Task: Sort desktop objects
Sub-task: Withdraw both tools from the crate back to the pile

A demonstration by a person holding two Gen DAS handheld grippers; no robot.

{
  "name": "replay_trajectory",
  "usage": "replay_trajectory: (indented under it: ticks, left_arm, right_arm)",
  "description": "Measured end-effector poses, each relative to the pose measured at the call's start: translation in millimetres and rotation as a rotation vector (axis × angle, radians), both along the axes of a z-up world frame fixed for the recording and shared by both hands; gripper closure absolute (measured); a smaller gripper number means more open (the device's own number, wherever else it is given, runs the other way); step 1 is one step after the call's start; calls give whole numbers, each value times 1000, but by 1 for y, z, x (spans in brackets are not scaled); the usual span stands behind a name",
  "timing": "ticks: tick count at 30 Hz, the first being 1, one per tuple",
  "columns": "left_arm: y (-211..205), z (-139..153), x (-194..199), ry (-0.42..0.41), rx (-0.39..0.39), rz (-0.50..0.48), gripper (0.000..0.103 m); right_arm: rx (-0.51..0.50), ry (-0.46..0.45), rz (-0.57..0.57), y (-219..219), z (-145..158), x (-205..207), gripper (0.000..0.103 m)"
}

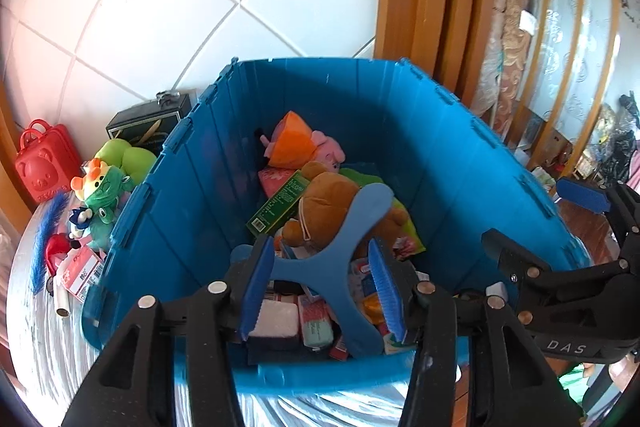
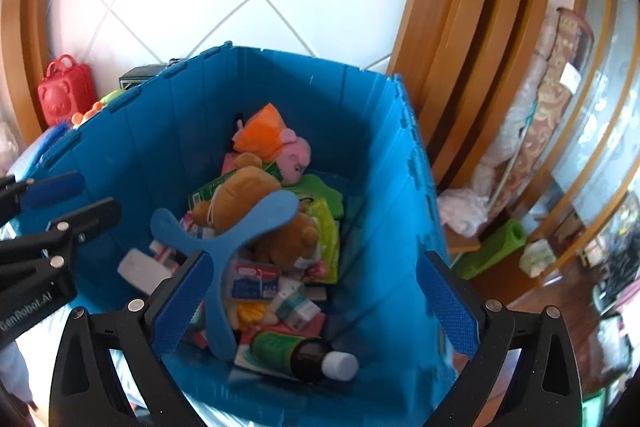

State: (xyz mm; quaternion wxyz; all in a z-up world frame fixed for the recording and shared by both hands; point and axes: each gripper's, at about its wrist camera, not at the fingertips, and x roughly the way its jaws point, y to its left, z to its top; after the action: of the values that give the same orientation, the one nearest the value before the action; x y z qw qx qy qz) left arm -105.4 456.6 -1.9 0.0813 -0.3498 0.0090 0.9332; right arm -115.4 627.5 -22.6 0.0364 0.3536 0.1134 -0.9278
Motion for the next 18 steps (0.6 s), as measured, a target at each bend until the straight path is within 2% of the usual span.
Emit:
replay_trajectory:
  ticks: [10,18]
  left_arm:
    - [-7,-1,66,102,19,8,47]
    - [-19,-19,103,125,47,24,46]
  right_arm:
    - [-65,91,1,11,2,66,0]
    - [-148,112,2,5,-27,103,0]
